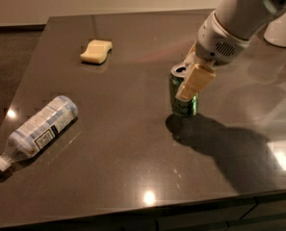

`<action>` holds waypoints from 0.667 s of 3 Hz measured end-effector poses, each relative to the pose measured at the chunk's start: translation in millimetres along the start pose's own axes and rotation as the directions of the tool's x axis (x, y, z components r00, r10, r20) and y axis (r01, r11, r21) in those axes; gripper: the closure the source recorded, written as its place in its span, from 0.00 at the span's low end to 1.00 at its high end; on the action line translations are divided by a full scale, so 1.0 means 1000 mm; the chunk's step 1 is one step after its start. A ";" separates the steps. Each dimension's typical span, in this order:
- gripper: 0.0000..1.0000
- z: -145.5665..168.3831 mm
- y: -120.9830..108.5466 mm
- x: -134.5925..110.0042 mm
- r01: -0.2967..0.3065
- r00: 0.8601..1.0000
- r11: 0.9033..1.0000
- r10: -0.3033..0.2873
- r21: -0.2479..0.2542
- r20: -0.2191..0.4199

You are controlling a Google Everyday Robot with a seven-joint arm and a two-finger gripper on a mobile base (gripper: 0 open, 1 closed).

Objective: Knock green can over

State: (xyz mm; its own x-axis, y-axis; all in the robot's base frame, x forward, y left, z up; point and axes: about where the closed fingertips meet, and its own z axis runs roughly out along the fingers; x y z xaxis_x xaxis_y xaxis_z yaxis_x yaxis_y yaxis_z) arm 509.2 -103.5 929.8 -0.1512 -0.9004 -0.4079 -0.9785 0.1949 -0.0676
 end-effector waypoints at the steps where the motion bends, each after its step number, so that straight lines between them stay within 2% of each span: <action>1: 1.00 -0.005 -0.024 -0.004 0.052 0.990 0.999 -0.053 -0.013 -0.128; 2: 1.00 -0.005 -0.034 -0.012 0.117 0.969 0.993 -0.119 -0.021 -0.216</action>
Offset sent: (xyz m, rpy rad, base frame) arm 0.0353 -0.0014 0.0176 -0.3814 0.0462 0.1764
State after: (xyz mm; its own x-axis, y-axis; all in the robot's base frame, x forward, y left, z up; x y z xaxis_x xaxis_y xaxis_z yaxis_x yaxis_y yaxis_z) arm 543.9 -101.4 942.0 -0.0606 -0.9798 -0.1904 -0.9922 0.0799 -0.0956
